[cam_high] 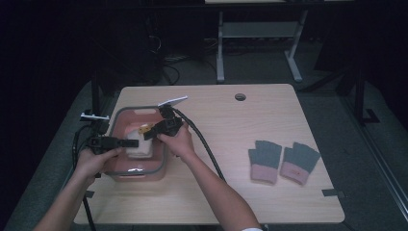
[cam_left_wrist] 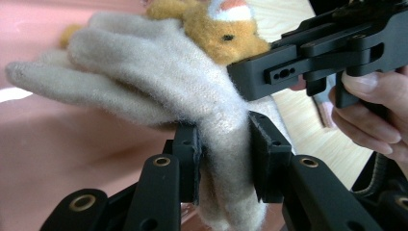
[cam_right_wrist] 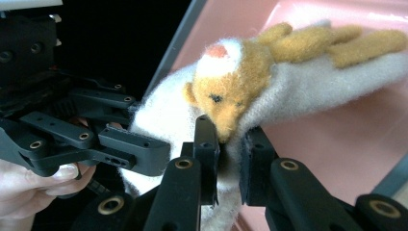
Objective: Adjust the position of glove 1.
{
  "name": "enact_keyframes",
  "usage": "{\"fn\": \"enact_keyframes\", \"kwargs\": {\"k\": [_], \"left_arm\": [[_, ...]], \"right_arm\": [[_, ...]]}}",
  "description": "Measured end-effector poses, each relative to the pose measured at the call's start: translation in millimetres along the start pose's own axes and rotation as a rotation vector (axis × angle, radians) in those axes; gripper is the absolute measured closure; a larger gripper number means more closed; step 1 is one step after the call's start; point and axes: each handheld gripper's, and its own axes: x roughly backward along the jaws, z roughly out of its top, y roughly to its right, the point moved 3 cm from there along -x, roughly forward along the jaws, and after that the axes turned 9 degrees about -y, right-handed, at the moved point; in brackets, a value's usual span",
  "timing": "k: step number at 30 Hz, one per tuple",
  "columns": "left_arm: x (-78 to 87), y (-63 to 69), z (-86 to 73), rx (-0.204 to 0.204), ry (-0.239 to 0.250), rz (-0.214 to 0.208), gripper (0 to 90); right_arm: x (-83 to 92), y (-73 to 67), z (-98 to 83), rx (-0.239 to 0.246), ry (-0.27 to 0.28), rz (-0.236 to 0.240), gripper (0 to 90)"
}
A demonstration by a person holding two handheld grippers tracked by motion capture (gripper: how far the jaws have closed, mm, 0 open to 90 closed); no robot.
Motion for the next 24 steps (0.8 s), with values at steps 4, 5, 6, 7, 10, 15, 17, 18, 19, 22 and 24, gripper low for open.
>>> {"fn": "enact_keyframes", "kwargs": {"k": [4, 5, 6, 7, 10, 15, 17, 18, 19, 22, 24], "left_arm": [[-5.1, -1.1, -1.8, 0.011, -0.021, 0.038, 67.7], [-6.0, -1.5, -2.3, 0.013, -0.023, 0.044, 67.8], [-7.3, -2.3, -3.1, 0.017, -0.027, 0.052, 67.8], [-8.1, -2.8, -3.7, 0.021, -0.032, 0.057, 67.9], [-11.1, -6.0, -6.1, 0.026, -0.051, 0.074, 68.0], [-14.9, -9.2, -8.4, 0.037, -0.065, 0.092, 68.2], [-16.4, -8.9, -8.7, 0.039, -0.071, 0.1, 68.2], [-16.7, -8.4, -8.9, 0.044, -0.072, 0.102, 68.2], [-16.9, -8.9, -8.8, 0.037, -0.075, 0.106, 68.1], [-17.8, -10.0, -9.4, 0.033, -0.09, 0.126, 68.2], [-18.5, -12.6, -10.7, 0.031, -0.107, 0.148, 68.1]], "right_arm": [[-3.6, 3.0, -1.9, -0.005, -0.021, -0.029, 78.9], [-4.3, 3.5, -2.5, -0.006, -0.026, -0.036, 78.6], [-4.5, 4.3, -2.9, -0.007, -0.029, -0.041, 78.3], [-4.1, 5.1, -3.4, -0.008, -0.034, -0.043, 77.8], [-2.9, 6.3, -5.0, -0.013, -0.045, -0.049, 76.9], [2.5, 4.7, -7.4, -0.001, -0.064, -0.094, 75.7], [3.9, 5.0, -8.3, 0.0, -0.067, -0.102, 75.2], [5.1, 4.7, -8.8, -0.005, -0.07, -0.099, 75.2], [5.5, 5.3, -9.0, -0.005, -0.069, -0.104, 75.0], [8.2, 6.0, -10.0, -0.006, -0.07, -0.107, 74.6], [11.6, 6.1, -10.0, -0.005, -0.06, -0.099, 74.5]]}}
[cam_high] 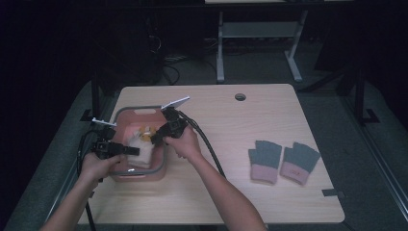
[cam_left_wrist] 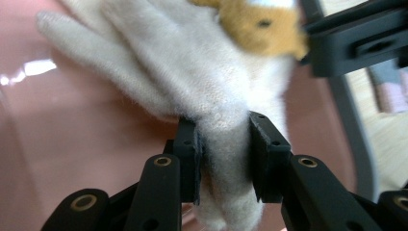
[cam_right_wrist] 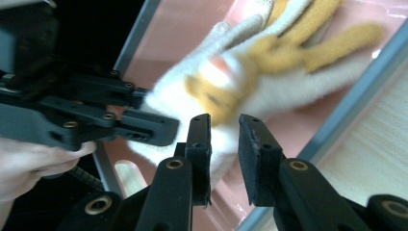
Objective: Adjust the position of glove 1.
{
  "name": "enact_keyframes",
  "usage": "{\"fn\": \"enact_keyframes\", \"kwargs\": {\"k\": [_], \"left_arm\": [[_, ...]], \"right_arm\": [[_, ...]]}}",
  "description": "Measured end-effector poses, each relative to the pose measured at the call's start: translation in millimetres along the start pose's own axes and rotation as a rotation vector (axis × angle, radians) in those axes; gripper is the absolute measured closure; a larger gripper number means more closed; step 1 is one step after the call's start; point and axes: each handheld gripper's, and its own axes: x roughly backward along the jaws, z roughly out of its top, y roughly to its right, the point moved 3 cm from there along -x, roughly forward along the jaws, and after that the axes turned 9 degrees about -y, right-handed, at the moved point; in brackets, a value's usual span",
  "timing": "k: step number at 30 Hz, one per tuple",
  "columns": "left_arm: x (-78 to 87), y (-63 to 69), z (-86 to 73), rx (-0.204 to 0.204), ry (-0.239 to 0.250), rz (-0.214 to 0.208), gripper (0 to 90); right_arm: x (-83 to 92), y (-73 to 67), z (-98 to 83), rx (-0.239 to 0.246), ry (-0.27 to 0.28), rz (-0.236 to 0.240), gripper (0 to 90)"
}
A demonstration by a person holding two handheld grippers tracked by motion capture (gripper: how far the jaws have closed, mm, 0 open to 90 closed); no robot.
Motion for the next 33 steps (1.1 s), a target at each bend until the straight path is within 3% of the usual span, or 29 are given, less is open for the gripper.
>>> {"fn": "enact_keyframes", "kwargs": {"k": [4, 9, 13, 18, 20, 23, 28, 33], "left_arm": [[-3.1, -3.4, -2.3, 0.019, -0.01, -0.006, 67.5], [0.3, -4.2, -2.2, 0.026, -0.01, 0.017, 60.8], [12.9, -2.5, 0.0, 0.01, 0.007, 0.038, 56.7], [26.1, 3.5, 4.0, -0.013, 0.033, 0.076, 58.8], [24.2, 5.2, 4.5, -0.023, 0.03, 0.075, 62.5], [13.8, 5.5, 3.7, -0.052, -0.02, 0.093, 67.9], [-1.8, 2.2, 2.8, -0.056, -0.073, 0.13, 69.4], [-6.3, 2.4, 3.0, -0.059, -0.073, 0.124, 68.3]], "right_arm": [[10.6, 1.9, -0.6, 0.001, 0.017, -0.005, 74.1], [15.9, 3.2, -3.7, 0.003, 0.022, -0.003, 74.1], [19.3, 2.7, -5.9, 0.006, 0.031, 0.001, 73.7], [23.7, 2.6, -8.7, 0.011, 0.043, 0.013, 73.3], [24.8, 2.8, -9.9, 0.013, 0.043, 0.017, 72.9], [26.4, 3.3, -11.9, 0.017, 0.045, 0.021, 72.7], [29.7, 5.1, -14.5, 0.022, 0.051, 0.028, 72.3], [32.8, 5.2, -17.0, 0.024, 0.054, 0.036, 71.4]]}}
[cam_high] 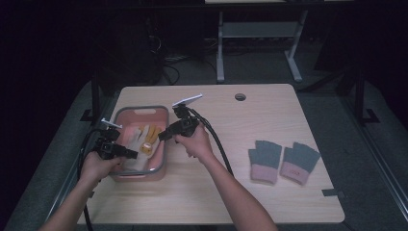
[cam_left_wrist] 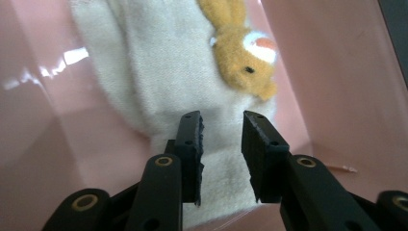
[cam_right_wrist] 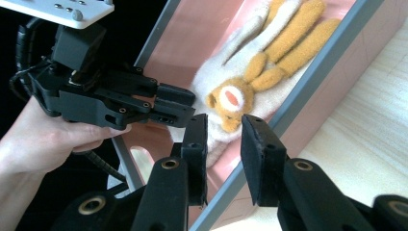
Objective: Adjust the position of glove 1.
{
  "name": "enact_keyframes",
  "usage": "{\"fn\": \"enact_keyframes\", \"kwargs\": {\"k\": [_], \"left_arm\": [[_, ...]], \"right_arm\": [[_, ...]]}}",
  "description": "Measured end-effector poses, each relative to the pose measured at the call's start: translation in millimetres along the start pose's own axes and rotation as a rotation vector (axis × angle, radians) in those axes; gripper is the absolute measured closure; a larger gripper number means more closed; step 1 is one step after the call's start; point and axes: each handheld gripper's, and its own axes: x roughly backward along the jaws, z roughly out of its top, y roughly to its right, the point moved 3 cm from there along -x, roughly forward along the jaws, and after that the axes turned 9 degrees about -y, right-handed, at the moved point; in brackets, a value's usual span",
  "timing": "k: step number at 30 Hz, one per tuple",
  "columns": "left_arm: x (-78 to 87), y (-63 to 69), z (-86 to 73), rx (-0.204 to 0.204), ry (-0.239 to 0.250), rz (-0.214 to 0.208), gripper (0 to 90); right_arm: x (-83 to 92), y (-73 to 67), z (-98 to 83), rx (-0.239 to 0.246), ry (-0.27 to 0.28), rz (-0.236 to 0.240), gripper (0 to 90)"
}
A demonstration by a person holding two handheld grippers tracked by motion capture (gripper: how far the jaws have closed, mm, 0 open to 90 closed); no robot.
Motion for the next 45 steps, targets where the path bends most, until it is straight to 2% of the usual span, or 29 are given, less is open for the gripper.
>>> {"fn": "enact_keyframes", "kwargs": {"k": [4, 12, 20, 22, 28, 30, 35, 45], "left_arm": [[7.6, 3.5, 1.9, -0.006, 0.035, -0.012, 67.3], [21.9, 17.3, 7.8, -0.019, 0.115, -0.081, 63.7], [26.8, 31.7, 14.0, -0.045, 0.155, -0.124, 58.9], [28.1, 35.0, 15.4, -0.05, 0.16, -0.133, 56.1], [30.6, 48.4, 20.7, -0.081, 0.175, -0.15, 55.4], [30.3, 54.0, 23.2, -0.086, 0.181, -0.176, 53.3], [28.1, 63.5, 27.8, -0.116, 0.181, -0.188, 50.8], [23.4, 79.4, 33.3, -0.136, 0.181, -0.197, 44.6]], "right_arm": [[3.4, -0.2, -1.6, 0.0, 0.014, 0.012, 71.1], [12.8, 0.5, -7.1, 0.006, 0.029, 0.014, 68.8], [28.4, 7.1, -14.1, 0.002, 0.051, 0.021, 66.7], [32.5, 9.5, -16.1, 0.0, 0.06, 0.025, 66.0], [44.1, 17.4, -23.7, -0.006, 0.073, 0.024, 64.0], [48.1, 19.8, -26.2, -0.01, 0.082, 0.021, 63.4], [57.4, 26.1, -32.0, -0.018, 0.096, 0.017, 63.0], [70.3, 38.7, -42.6, -0.029, 0.109, 0.008, 61.1]]}}
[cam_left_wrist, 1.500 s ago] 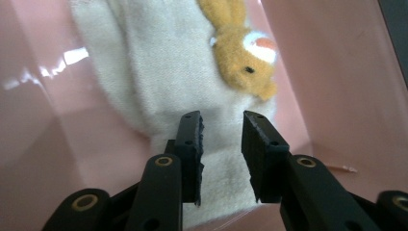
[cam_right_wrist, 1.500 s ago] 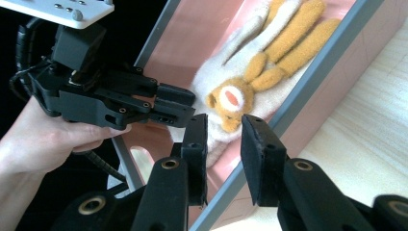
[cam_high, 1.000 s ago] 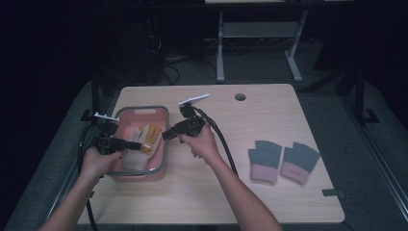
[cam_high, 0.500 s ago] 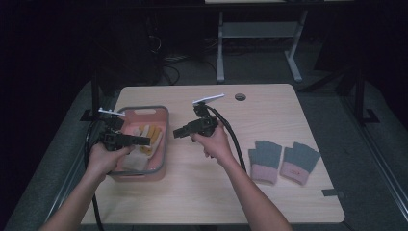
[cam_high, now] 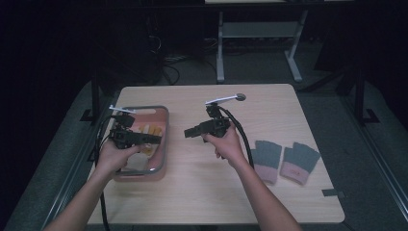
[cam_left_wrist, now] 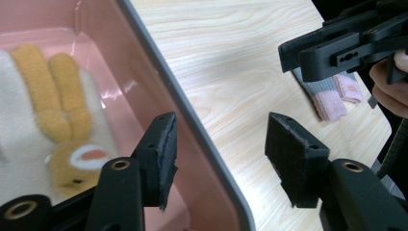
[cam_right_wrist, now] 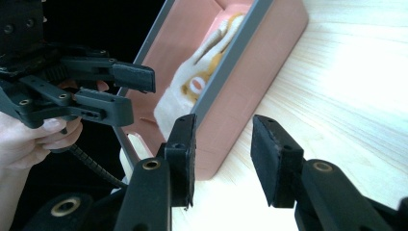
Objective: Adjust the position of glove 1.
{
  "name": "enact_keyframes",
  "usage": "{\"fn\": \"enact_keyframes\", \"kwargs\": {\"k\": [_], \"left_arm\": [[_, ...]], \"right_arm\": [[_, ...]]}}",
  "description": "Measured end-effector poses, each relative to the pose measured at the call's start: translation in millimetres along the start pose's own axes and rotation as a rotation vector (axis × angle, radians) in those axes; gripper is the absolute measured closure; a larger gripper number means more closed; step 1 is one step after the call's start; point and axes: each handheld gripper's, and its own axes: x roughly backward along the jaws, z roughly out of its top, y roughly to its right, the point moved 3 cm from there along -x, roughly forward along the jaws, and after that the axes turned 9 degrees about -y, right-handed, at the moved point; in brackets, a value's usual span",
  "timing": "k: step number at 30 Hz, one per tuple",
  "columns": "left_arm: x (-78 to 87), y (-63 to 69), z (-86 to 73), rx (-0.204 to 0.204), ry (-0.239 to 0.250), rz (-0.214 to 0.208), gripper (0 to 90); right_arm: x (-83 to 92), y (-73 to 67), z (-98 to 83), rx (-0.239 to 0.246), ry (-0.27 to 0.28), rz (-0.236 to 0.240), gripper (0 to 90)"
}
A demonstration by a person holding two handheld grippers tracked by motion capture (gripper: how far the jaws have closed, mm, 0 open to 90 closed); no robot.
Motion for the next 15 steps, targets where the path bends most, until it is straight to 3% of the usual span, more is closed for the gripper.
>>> {"fn": "enact_keyframes", "kwargs": {"k": [15], "left_arm": [[-16.7, 23.0, 4.5, -0.042, -0.011, -0.014, 38.7]], "right_arm": [[18.2, 14.1, -19.9, -0.018, 0.01, -0.027, 58.6]]}}
